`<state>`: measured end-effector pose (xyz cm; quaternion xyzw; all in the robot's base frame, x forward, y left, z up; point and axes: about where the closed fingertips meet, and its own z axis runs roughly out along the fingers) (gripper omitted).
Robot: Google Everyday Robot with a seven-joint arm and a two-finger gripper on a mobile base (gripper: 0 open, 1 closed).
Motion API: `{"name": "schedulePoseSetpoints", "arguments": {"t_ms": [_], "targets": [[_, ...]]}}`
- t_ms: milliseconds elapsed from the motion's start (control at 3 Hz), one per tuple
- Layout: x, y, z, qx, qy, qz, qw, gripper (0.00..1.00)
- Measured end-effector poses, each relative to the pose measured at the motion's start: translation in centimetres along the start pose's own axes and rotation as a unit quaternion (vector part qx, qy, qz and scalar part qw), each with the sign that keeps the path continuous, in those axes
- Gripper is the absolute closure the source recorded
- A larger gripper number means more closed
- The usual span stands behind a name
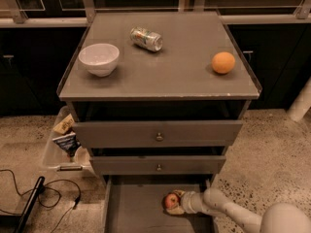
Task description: Place apple into bottom drawer
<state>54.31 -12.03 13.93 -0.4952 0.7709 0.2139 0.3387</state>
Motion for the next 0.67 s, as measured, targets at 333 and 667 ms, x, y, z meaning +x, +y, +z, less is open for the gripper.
{"name": "schedulePoseSetpoints", "arguments": {"t_ms": [333, 667], "targets": [[0.0, 0.0, 0.0, 0.0, 0.0, 0.0, 1.0, 0.12], [0.0, 0.0, 0.0, 0.0, 0.0, 0.0, 1.0, 0.0]]}}
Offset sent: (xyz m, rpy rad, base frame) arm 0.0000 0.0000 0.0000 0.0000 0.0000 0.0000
